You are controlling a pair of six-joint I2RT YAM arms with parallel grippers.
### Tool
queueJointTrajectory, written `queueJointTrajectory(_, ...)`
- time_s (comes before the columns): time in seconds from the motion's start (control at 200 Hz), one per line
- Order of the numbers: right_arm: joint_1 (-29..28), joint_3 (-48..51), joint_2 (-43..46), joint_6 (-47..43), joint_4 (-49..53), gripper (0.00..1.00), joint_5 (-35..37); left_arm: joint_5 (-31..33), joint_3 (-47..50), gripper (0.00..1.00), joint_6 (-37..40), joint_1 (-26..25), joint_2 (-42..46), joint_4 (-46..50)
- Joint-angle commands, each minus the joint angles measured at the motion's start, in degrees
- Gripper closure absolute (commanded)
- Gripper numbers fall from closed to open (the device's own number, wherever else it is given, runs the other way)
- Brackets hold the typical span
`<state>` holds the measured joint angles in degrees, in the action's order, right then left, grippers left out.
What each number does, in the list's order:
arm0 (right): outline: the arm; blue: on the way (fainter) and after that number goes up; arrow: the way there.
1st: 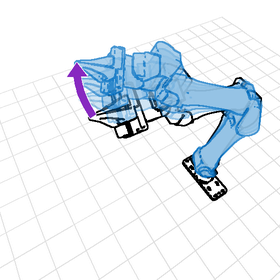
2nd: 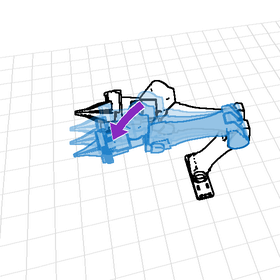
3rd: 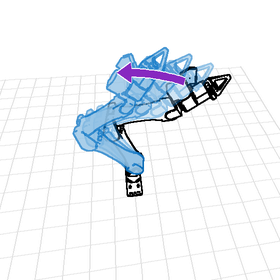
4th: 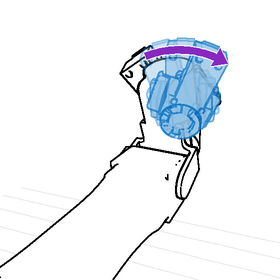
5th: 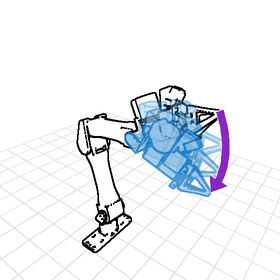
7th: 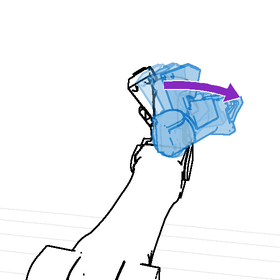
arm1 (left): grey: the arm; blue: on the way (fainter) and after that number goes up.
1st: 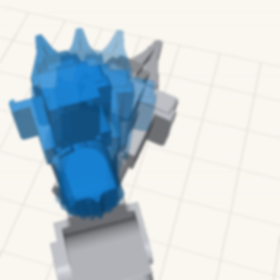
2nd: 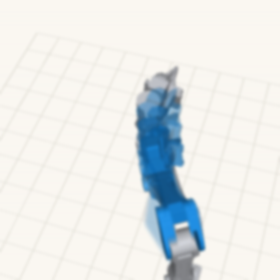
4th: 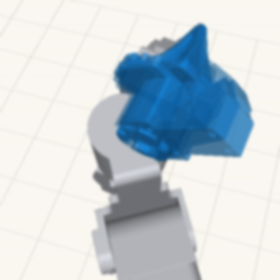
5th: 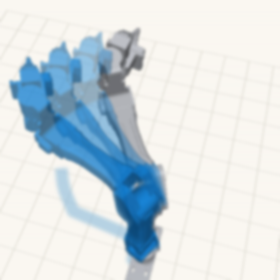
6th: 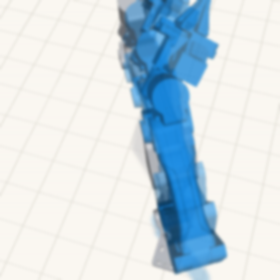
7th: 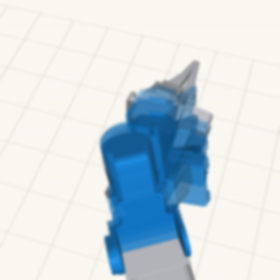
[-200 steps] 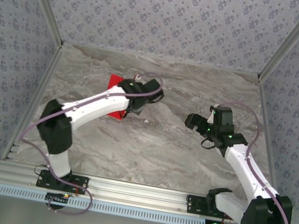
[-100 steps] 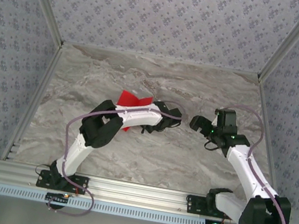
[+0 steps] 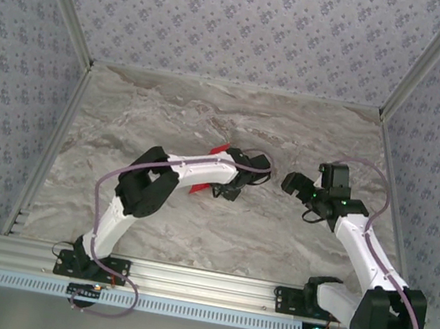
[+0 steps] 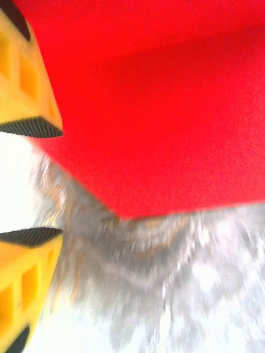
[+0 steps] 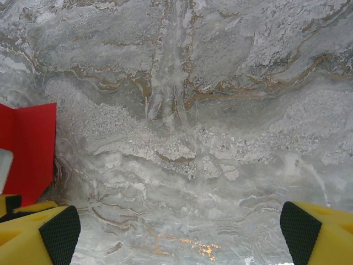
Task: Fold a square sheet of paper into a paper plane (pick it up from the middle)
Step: Turn over the paper at the center of the table, then move the paper to the center of the table.
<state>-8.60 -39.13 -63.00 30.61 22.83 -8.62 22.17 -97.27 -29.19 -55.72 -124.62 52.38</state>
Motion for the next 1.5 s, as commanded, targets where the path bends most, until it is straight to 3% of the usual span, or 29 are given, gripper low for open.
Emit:
queueJointTrajectory(0.0, 0.5, 0.4, -0.2, 1.0, 0.3, 0.02, -1.6, -11.0, 0.9, 0.4, 0.1, -0.2, 10.4, -5.7)
queueJointTrajectory(0.235, -1.6, -2.5, -5.6, -0.6, -1.3, 0.08, -7.4, -24.8, 10.9, 0.27, -5.6, 7.6, 22.6, -13.2)
queueJointTrajectory(0.365, -8.0, -6.7, -10.6, -0.7, -1.7, 0.18, -6.5, -25.7, 19.9, 0.13, -8.6, 12.8, 30.4, -18.9)
queueJointTrajectory(0.525, -19.7, -14.3, -20.6, 0.6, -3.7, 0.43, -3.7, -22.5, 29.3, 0.01, -11.9, 20.2, 37.1, -19.9)
queueJointTrajectory(0.645, -26.8, -21.4, -28.1, 1.8, -5.1, 0.71, -2.3, -20.9, 35.3, 0.01, -13.8, 25.5, 41.2, -19.4)
queueJointTrajectory(0.73, -30.3, -26.7, -32.6, 2.4, -4.0, 0.81, 1.5, -19.9, 38.8, 0.01, -15.1, 28.5, 43.9, -18.8)
queueJointTrajectory(0.899, -35.0, -35.9, -40.2, 2.3, -2.3, 0.82, 5.5, -21.4, 44.6, 0.01, -16.6, 33.4, 48.2, -19.9)
queueJointTrajectory(1.174, -36.4, -46.8, -54.0, 1.3, 2.2, 0.83, 1.8, -23.4, 46.8, 0.01, -16.7, 35.6, 49.1, -20.5)
queueJointTrajectory(1.494, -36.7, -45.9, -58.9, -4.9, 6.3, 0.84, -1.9, -26.1, 46.7, 0.01, -16.1, 35.7, 47.3, -22.0)
